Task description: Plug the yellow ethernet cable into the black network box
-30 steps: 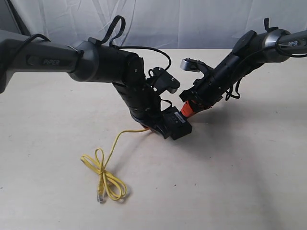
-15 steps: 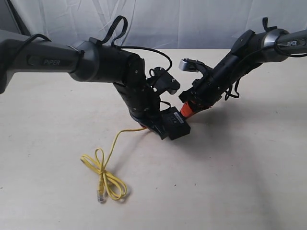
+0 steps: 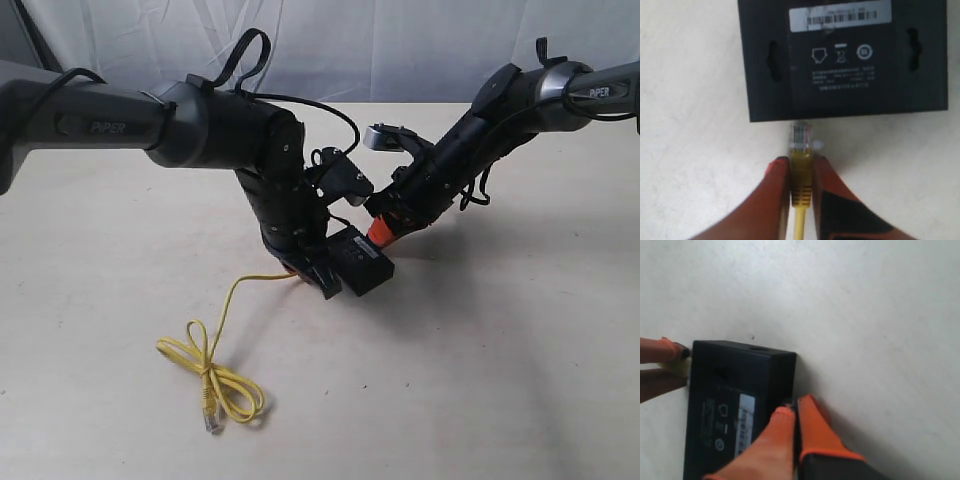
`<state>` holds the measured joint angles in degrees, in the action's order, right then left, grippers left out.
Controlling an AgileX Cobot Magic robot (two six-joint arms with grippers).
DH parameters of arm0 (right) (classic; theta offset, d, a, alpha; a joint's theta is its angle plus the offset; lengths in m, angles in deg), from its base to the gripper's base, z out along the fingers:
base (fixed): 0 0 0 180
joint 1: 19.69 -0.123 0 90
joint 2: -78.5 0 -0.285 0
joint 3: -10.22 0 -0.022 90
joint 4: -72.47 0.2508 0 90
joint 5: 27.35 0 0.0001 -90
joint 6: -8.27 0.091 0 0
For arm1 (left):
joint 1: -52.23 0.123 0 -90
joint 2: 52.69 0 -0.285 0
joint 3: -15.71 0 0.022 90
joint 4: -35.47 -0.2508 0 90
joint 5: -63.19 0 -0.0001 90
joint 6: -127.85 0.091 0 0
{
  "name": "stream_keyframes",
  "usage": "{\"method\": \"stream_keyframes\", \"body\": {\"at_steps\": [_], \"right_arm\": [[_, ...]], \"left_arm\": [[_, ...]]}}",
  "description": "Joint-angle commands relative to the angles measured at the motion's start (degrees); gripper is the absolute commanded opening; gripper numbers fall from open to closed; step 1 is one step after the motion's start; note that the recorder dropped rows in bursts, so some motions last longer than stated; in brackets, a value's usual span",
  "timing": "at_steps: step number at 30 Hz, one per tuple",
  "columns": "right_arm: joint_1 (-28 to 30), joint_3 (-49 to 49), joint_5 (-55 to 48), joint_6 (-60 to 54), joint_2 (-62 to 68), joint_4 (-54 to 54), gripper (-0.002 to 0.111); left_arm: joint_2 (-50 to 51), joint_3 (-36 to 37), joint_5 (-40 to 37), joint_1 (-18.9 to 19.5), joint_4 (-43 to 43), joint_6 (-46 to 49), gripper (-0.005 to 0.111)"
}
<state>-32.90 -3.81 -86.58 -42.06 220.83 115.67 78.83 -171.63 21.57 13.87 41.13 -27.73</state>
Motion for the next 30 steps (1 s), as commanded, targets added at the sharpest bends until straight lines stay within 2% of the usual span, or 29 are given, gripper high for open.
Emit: {"method": "stream_keyframes", "body": {"at_steps": [1, 12, 16, 20, 30], "right_arm": [[-0.6, 0.6, 1.7, -0.7, 1.0, -1.6, -0.001], [-0.6, 0.6, -0.2, -2.2, 1.0, -1.2, -0.001], [-0.6, 0.6, -0.4, -3.5, 1.0, -0.3, -0.001], [-0.6, 0.6, -0.4, -3.6, 1.0, -0.3, -0.001], [-0.6, 0.6, -2.6, -3.6, 1.0, -0.5, -0.001]], "left_arm": [[-0.7, -0.4, -2.3, -0.5, -0.1, -0.3, 0.000], [-0.7, -0.4, -1.0, -0.4, -3.1, -3.0, 0.000], [-0.7, -0.4, 0.8, 1.3, -2.7, -3.0, 0.000], [-0.7, -0.4, 1.2, 2.8, 0.9, -2.2, 0.000], [-0.7, -0.4, 2.6, 2.2, 5.4, 0.1, 0.000]]}}
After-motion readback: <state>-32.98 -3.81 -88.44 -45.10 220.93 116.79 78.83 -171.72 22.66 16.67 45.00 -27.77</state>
